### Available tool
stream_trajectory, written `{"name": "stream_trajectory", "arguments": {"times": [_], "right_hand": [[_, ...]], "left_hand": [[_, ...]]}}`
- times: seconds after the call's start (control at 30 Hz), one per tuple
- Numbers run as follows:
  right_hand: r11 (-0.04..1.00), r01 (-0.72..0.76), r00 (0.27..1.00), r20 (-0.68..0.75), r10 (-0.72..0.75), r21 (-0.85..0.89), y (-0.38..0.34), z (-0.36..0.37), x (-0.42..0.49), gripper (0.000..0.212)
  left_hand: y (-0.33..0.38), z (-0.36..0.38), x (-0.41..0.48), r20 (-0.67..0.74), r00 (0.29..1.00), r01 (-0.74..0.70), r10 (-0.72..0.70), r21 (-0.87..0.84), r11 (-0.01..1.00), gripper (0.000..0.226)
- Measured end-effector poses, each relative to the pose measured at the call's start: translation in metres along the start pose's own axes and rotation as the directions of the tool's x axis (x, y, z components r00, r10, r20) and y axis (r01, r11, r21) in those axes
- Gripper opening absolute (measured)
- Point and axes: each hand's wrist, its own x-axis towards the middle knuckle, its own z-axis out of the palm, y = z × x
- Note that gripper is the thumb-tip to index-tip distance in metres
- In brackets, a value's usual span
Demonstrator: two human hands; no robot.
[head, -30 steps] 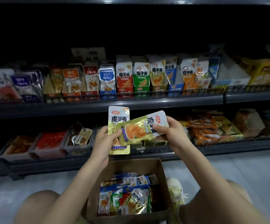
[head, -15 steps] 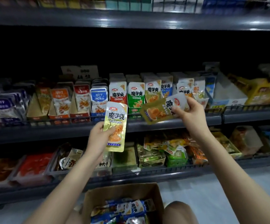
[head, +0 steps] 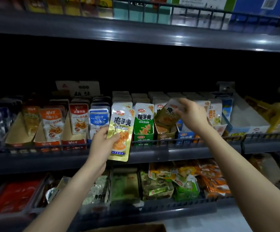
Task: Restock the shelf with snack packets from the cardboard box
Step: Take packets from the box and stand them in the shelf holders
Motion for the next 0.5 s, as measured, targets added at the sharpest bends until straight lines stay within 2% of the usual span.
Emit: {"name": "stream_trajectory", "arguments": {"times": [0.1, 0.2, 0.27, 0.33, 0.43, 0.5], "right_hand": [[0.999, -0.043, 0.988, 0.15, 0.04, 0.019, 0.006, 0.013, 0.014, 0.049], [0.998, -0.009, 0.97, 0.243, 0.026, -0.07, 0.009, 0.021, 0.024, 0.045], [0.993, 0.052, 0.968, 0.25, -0.024, -0.109, 0.01, 0.026, 0.032, 0.04], [0.966, 0.132, 0.966, 0.248, -0.075, -0.222, 0.01, 0.031, 0.041, 0.043], [0.869, 0.227, 0.967, 0.209, -0.147, -0.44, 0.007, 0.037, 0.053, 0.04], [0.829, 0.248, 0.968, 0.15, -0.199, -0.502, 0.005, 0.044, 0.055, 0.039]], "left_hand": [[-0.006, 0.004, 0.006, -0.003, 1.0, -0.004, 0.004, 0.002, 1.0, 0.019], [-0.011, 0.01, 0.007, 0.01, 1.0, 0.01, -0.01, 0.002, 1.0, 0.019], [-0.015, 0.013, 0.009, 0.02, 1.0, 0.015, -0.015, 0.013, 1.0, 0.016], [-0.017, 0.016, 0.01, 0.028, 0.999, 0.02, -0.02, 0.016, 1.0, 0.012], [-0.017, 0.02, 0.009, 0.028, 0.999, 0.016, -0.016, 0.01, 1.0, 0.011], [-0.015, 0.023, 0.009, 0.031, 0.999, 0.01, -0.01, 0.01, 1.0, 0.013]]}}
